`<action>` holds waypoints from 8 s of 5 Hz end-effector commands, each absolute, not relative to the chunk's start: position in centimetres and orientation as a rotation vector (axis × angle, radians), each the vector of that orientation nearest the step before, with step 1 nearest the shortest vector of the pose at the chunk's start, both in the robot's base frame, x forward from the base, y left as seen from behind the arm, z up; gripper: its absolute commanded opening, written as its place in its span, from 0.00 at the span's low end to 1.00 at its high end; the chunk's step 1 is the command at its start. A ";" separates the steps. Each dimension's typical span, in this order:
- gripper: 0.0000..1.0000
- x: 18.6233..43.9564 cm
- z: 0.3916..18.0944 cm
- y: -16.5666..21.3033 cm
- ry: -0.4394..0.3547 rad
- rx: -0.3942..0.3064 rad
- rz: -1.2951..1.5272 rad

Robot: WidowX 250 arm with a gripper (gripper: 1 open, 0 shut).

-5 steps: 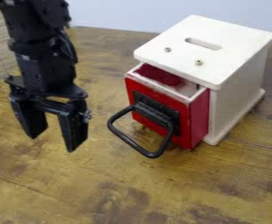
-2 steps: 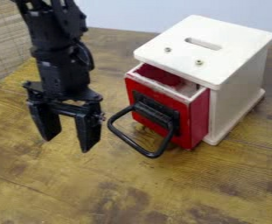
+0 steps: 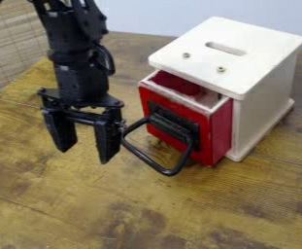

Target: Close the drawer

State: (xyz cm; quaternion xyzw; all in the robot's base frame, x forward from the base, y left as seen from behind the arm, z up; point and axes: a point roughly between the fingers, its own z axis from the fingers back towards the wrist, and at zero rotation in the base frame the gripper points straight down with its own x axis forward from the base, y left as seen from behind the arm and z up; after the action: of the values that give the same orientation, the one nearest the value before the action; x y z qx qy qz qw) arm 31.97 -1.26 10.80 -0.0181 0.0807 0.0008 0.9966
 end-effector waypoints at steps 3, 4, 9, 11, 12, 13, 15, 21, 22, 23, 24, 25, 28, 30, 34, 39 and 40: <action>1.00 33.6 10.9 -2.2 0.119 -0.056 0.020; 1.00 33.3 10.7 -2.7 0.125 -0.062 0.050; 1.00 33.3 8.6 -3.9 0.134 -0.088 0.037; 1.00 33.8 5.7 -4.8 0.118 -0.099 0.096; 1.00 35.4 6.1 -5.3 0.105 -0.105 0.108; 1.00 36.4 6.7 -5.7 0.103 -0.107 0.104; 1.00 37.1 6.8 -5.8 0.091 -0.110 0.113; 1.00 36.7 8.1 -5.3 0.081 -0.103 0.010; 1.00 36.7 8.4 -5.7 0.081 -0.100 -0.024; 1.00 36.5 8.6 -6.3 0.082 -0.097 -0.059; 1.00 36.2 9.4 -5.8 0.083 -0.094 -0.110; 1.00 36.1 10.3 -5.1 0.077 -0.089 -0.154; 1.00 36.6 9.4 -1.4 0.056 -0.083 -0.134; 1.00 37.3 8.1 0.5 0.023 -0.085 -0.050; 1.00 37.4 8.6 -0.5 -0.009 -0.098 -0.109; 1.00 37.4 8.1 1.1 0.005 -0.129 -0.102; 1.00 36.9 8.6 0.7 0.010 -0.135 -0.124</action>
State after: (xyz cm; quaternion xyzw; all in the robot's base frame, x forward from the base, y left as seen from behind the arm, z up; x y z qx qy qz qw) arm 36.26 -0.10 4.97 -0.0706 0.0576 -0.0707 0.9933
